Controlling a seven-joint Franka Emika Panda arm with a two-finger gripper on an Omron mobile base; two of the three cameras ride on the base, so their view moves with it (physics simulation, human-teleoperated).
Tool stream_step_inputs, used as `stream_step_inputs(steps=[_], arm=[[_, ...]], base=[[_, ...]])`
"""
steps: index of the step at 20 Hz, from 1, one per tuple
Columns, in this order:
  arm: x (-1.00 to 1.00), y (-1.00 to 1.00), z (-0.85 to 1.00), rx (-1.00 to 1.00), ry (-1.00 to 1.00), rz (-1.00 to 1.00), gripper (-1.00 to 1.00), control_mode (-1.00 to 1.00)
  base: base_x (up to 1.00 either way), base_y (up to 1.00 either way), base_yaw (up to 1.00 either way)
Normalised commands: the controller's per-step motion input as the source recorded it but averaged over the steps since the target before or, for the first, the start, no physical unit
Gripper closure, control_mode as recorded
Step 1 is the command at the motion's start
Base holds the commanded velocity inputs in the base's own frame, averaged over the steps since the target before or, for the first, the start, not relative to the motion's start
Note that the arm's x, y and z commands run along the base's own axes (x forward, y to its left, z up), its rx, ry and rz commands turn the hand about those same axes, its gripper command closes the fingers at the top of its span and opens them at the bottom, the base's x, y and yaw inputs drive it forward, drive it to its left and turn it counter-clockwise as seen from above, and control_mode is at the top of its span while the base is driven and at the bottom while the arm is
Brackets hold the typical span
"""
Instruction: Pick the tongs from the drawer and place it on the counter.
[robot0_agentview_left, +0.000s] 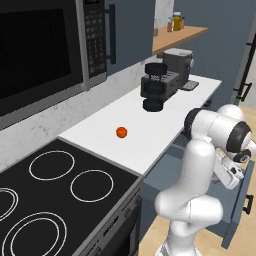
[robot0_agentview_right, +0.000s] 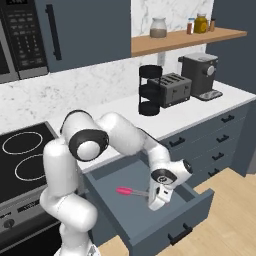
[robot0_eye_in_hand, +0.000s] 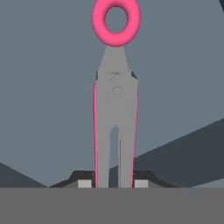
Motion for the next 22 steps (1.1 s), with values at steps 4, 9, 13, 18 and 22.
stream_step_inputs(steps=[4, 9, 13, 18, 22], arm=[[-0.22, 0.19, 1.00, -0.11, -0.07, 0.00, 1.00, -1.00], [0.18, 0.39, 1.00, -0.02, 0.00, 0.00, 1.00, -1.00], [0.30, 0.25, 1.00, 0.00, 0.08, 0.00, 1.00, -1.00], [0.15, 0.89, 0.96, 0.00, 0.11, 0.00, 1.00, -1.00], [0.44, 0.96, 0.38, 0.00, 0.04, 0.00, 1.00, -1.00]], base=[[0.00, 0.00, 0.00], [0.00, 0.00, 0.00], [0.00, 0.00, 0.00], [0.00, 0.00, 0.00], [0.00, 0.00, 0.00]])
